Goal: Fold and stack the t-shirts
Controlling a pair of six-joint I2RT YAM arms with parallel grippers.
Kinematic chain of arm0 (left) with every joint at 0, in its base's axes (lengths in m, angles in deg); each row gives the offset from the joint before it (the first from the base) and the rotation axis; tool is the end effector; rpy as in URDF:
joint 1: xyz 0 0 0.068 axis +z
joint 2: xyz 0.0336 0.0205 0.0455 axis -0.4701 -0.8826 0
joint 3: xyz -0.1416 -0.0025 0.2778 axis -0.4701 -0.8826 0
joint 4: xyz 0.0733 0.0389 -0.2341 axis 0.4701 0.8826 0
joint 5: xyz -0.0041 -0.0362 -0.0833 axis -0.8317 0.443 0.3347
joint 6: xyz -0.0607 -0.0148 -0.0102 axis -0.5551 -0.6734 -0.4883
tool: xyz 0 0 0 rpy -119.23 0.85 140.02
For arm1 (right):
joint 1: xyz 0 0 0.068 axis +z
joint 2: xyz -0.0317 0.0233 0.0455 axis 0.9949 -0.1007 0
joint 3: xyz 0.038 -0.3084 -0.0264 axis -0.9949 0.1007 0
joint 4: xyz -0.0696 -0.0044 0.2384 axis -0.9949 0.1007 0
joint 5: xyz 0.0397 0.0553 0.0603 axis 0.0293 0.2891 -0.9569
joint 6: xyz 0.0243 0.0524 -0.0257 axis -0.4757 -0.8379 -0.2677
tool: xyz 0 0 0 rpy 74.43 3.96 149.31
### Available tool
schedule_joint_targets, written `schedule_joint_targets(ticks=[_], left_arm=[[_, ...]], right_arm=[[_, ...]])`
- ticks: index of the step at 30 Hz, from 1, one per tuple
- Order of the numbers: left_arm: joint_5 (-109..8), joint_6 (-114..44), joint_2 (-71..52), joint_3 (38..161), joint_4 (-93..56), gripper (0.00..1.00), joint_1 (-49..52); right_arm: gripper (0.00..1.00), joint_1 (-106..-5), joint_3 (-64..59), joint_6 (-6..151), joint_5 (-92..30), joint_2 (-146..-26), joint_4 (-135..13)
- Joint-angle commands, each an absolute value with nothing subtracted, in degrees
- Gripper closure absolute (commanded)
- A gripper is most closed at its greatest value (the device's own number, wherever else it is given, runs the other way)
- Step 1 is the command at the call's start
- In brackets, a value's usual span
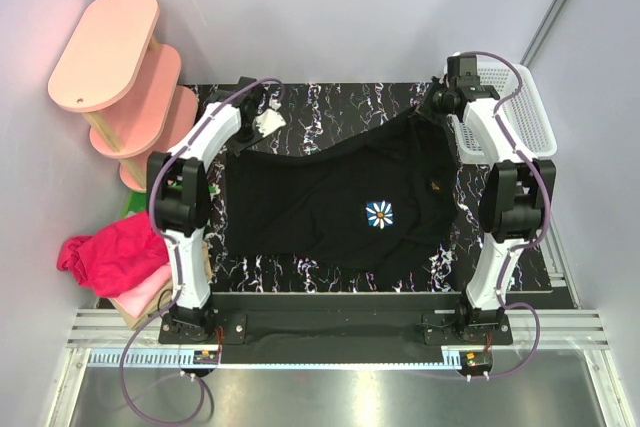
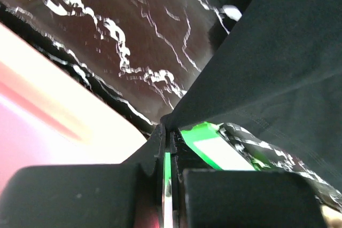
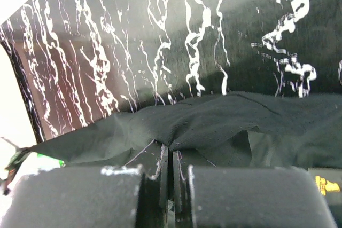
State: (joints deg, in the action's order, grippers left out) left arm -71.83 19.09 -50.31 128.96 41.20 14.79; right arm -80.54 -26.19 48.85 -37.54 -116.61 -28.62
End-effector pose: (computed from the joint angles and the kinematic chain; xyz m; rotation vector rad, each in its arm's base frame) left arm 0.4217 -0.0880 0.2701 1.2971 2.5564 0.4313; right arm 0.4546 0.0414 0.3205 0.4273 2.3617 0.5856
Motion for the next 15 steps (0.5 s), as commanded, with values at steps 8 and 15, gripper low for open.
schedule_joint_targets(ticks=[8,15], left_arm=[[-79.4,20.3,-62.3,139.3,40.4,0.72,15.2],[-82.7,18.4,-58.5,133.9,32.5,0.03,16.1]], right_arm=[[1.00,-81.4,-33.6,47.8,-41.3,-122.0,-26.8],[1.00,-81.4,-31.1,48.6,-41.6,-122.5,-28.2]])
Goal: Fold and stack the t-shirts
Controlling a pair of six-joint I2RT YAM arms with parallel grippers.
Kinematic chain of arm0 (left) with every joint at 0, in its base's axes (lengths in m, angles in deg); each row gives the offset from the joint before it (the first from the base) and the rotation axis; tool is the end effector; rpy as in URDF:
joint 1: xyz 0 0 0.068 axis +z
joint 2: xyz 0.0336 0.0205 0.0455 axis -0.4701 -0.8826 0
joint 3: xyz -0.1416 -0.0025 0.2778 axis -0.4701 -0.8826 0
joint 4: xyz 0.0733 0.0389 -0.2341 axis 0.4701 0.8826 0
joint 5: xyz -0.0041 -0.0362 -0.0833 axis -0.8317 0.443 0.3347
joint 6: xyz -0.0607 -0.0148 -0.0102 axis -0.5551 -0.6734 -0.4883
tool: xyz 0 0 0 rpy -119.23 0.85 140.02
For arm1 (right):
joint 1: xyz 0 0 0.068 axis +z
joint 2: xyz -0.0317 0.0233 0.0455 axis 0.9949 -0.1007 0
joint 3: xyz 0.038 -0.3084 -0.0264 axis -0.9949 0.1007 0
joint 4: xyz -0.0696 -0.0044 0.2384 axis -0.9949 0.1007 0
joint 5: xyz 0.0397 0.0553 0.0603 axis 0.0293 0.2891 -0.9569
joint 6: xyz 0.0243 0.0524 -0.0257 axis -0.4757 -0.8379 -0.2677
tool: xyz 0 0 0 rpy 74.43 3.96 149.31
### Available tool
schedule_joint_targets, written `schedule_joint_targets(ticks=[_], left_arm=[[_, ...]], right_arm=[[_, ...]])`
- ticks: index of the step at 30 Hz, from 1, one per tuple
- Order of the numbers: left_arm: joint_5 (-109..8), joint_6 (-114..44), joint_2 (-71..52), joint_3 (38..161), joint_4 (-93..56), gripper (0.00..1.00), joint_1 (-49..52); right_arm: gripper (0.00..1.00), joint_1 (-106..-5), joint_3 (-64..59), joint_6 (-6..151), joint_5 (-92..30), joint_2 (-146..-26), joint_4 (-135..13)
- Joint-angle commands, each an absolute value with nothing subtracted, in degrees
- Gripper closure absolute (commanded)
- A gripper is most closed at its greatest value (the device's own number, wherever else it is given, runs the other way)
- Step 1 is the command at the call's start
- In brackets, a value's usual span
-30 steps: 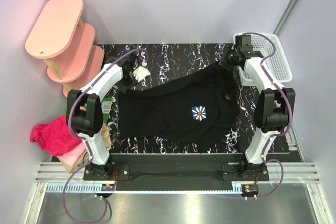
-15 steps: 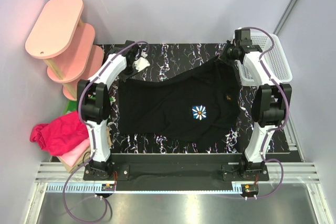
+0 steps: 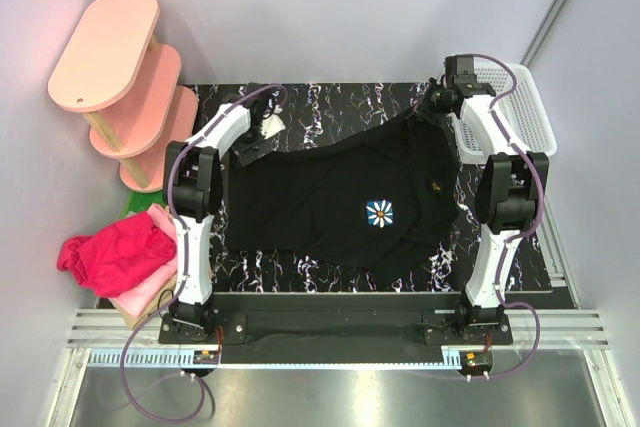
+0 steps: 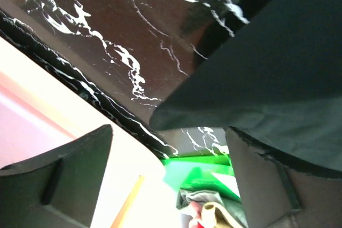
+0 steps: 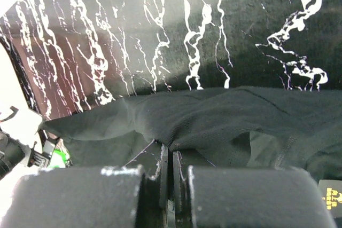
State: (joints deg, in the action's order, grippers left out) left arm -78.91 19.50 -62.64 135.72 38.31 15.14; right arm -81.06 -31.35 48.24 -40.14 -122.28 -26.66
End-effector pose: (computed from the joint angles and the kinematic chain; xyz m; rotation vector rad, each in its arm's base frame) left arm 0.4704 -0.0905 0.2119 1.3070 2.6093 0.6011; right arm 0.4781 0.0407 0.3028 0.4453 2.4052 0.6334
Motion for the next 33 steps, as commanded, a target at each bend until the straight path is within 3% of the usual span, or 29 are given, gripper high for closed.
schedule_joint_targets(ticks=[1,5,8,16,33], left_arm=[[-82.9,18.1,-57.6,133.5,31.6,0.02,16.1],[-76.9,16.1,-50.2,126.4,31.7,0.03,14.8],[-75.8,16.3,-47.1,118.7,31.2,0.09,12.5],[-71.2,12.8,-46.6,112.7,30.4,0.39,9.2],[-73.6,14.2,-57.1,124.0,29.9,0.40,11.4]], right_arm=[[1.00,-81.4,-31.1,48.7,-41.6,-122.7,-28.2],[1.00,-81.3,-30.9,48.8,-41.3,-122.9,-28.3],[1.00,-81.4,-30.9,49.0,-41.2,-122.9,-28.5],[1.00,-81.3,-31.0,48.8,-41.3,-123.1,-28.5],[1.00,-81.3,-29.5,49.5,-41.3,-122.4,-28.9]])
